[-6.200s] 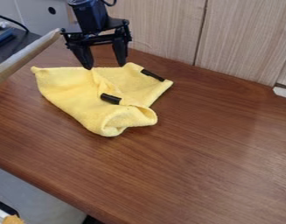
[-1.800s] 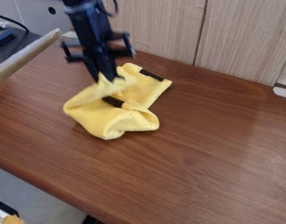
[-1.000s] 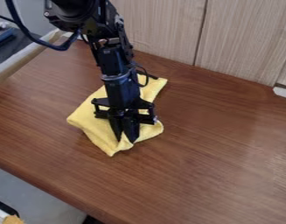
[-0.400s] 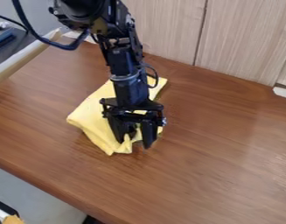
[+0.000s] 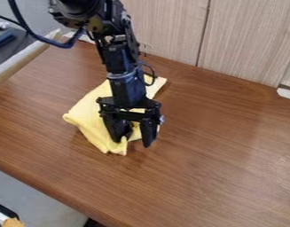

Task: Fold the cloth from the left to the right

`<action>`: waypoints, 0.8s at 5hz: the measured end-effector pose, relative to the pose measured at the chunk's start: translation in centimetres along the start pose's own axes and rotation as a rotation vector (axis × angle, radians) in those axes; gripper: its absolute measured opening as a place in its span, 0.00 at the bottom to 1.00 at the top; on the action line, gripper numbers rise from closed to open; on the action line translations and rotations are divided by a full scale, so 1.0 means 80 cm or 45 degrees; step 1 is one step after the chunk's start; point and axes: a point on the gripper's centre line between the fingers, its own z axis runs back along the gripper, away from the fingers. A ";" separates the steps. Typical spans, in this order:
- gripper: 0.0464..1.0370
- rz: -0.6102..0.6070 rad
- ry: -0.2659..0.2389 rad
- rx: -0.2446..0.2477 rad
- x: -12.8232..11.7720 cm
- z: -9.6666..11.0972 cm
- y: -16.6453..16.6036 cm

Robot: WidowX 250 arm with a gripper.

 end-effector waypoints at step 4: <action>0.96 -0.032 -0.233 -0.118 -0.021 0.111 -0.004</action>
